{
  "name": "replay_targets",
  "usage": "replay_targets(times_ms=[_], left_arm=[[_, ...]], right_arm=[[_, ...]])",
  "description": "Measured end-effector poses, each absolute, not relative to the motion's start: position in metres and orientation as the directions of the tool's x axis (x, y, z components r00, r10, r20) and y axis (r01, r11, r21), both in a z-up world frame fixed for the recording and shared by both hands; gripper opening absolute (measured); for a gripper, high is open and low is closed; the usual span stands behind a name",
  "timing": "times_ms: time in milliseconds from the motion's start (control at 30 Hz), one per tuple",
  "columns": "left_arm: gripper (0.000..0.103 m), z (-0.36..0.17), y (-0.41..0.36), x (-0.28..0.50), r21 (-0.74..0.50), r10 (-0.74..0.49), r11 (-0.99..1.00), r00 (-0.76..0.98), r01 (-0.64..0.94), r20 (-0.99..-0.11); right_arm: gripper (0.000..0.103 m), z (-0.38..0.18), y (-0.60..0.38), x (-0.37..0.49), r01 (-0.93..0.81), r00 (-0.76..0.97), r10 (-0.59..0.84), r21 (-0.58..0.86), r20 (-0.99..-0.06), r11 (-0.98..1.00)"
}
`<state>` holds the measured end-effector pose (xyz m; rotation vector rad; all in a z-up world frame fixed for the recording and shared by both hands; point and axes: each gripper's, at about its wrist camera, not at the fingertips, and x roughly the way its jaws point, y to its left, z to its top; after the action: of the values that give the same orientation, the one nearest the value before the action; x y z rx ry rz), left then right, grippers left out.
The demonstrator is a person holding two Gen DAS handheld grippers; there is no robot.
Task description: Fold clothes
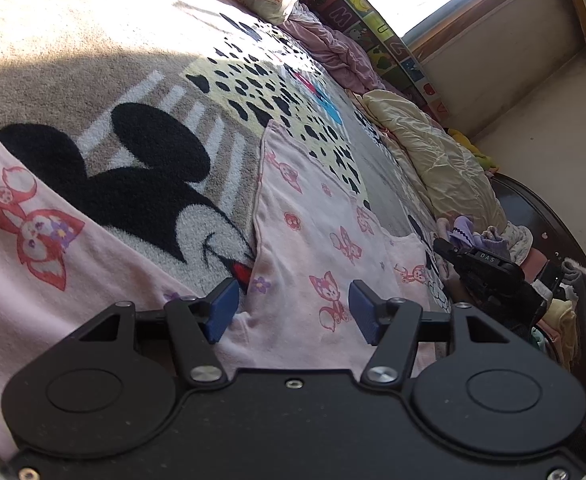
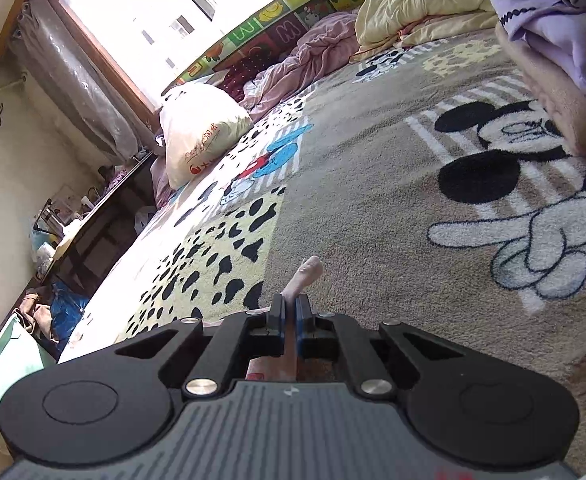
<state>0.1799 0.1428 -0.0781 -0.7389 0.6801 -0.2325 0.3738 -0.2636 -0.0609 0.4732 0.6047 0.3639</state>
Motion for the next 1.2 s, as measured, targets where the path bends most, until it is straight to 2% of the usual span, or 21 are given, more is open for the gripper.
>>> replay_targets(times_ms=[67, 133, 233, 333, 400, 500, 600, 633, 667, 700, 733, 867, 900, 967, 1033, 1067, 1100, 1200], left_arm=[[0.061, -0.078, 0.142, 0.181, -0.686, -0.423, 0.727, 0.764, -0.035, -0.488], [0.062, -0.078, 0.141, 0.181, -0.684, -0.422, 0.729, 0.764, -0.034, -0.488], [0.062, -0.078, 0.142, 0.182, -0.684, -0.423, 0.729, 0.764, -0.032, -0.487], [0.062, -0.078, 0.142, 0.182, -0.681, -0.423, 0.732, 0.764, -0.030, -0.488], [0.062, -0.078, 0.142, 0.182, -0.680, -0.423, 0.733, 0.763, -0.029, -0.488], [0.063, -0.079, 0.142, 0.182, -0.682, -0.425, 0.731, 0.763, -0.029, -0.488], [0.063, -0.079, 0.141, 0.183, -0.680, -0.425, 0.732, 0.763, -0.027, -0.488], [0.063, -0.079, 0.141, 0.183, -0.679, -0.424, 0.734, 0.763, -0.026, -0.488], [0.063, -0.079, 0.141, 0.183, -0.679, -0.425, 0.734, 0.763, -0.025, -0.488], [0.063, -0.079, 0.141, 0.183, -0.679, -0.425, 0.734, 0.763, -0.026, -0.488], [0.063, -0.079, 0.141, 0.184, -0.679, -0.425, 0.734, 0.762, -0.026, -0.488], [0.063, -0.078, 0.139, 0.184, -0.669, -0.421, 0.743, 0.761, -0.024, -0.494], [0.063, -0.078, 0.139, 0.184, -0.670, -0.421, 0.742, 0.761, -0.023, -0.493], [0.063, -0.078, 0.140, 0.185, -0.673, -0.424, 0.739, 0.760, -0.023, -0.492], [0.063, -0.078, 0.140, 0.185, -0.673, -0.425, 0.739, 0.760, -0.023, -0.492], [0.063, -0.078, 0.140, 0.185, -0.673, -0.425, 0.739, 0.760, -0.023, -0.493], [0.063, -0.078, 0.140, 0.185, -0.672, -0.425, 0.740, 0.759, -0.023, -0.493], [0.063, -0.077, 0.139, 0.184, -0.670, -0.423, 0.742, 0.759, -0.022, -0.494]], right_arm=[[0.005, -0.044, -0.257, 0.374, -0.214, 0.792, 0.388, 0.382, -0.471, 0.899], [0.005, -0.039, -0.250, 0.383, -0.229, 0.777, 0.346, 0.276, -0.526, 0.933], [0.005, -0.045, -0.247, 0.396, -0.234, 0.729, 0.328, 0.231, -0.601, 0.944], [0.012, -0.061, -0.270, 0.396, -0.169, 0.697, 0.428, 0.448, -0.576, 0.878], [0.032, -0.072, -0.284, 0.395, -0.112, 0.708, 0.465, 0.565, -0.532, 0.818], [0.040, -0.087, -0.297, 0.397, -0.065, 0.716, 0.532, 0.716, -0.452, 0.695], [0.047, -0.091, -0.290, 0.405, -0.060, 0.692, 0.534, 0.699, -0.486, 0.713], [0.047, -0.091, -0.286, 0.408, -0.060, 0.682, 0.532, 0.687, -0.501, 0.724], [0.040, -0.092, -0.283, 0.411, -0.060, 0.672, 0.530, 0.676, -0.517, 0.735], [0.012, -0.093, -0.277, 0.413, -0.082, 0.653, 0.537, 0.655, -0.534, 0.751], [0.005, -0.090, -0.272, 0.413, -0.102, 0.653, 0.518, 0.613, -0.553, 0.783], [0.004, -0.072, -0.249, 0.410, -0.183, 0.688, 0.385, 0.366, -0.615, 0.912], [0.006, -0.071, -0.239, 0.411, -0.209, 0.684, 0.343, 0.277, -0.644, 0.938], [0.017, -0.071, -0.236, 0.410, -0.211, 0.677, 0.318, 0.238, -0.664, 0.948], [0.026, -0.066, -0.252, 0.401, -0.183, 0.704, 0.372, 0.352, -0.605, 0.918], [0.038, -0.063, -0.261, 0.395, -0.164, 0.719, 0.392, 0.408, -0.574, 0.898], [0.041, -0.059, -0.269, 0.386, -0.154, 0.729, 0.402, 0.440, -0.554, 0.885], [0.041, -0.049, -0.276, 0.346, -0.201, 0.721, 0.432, 0.433, -0.543, 0.879]])
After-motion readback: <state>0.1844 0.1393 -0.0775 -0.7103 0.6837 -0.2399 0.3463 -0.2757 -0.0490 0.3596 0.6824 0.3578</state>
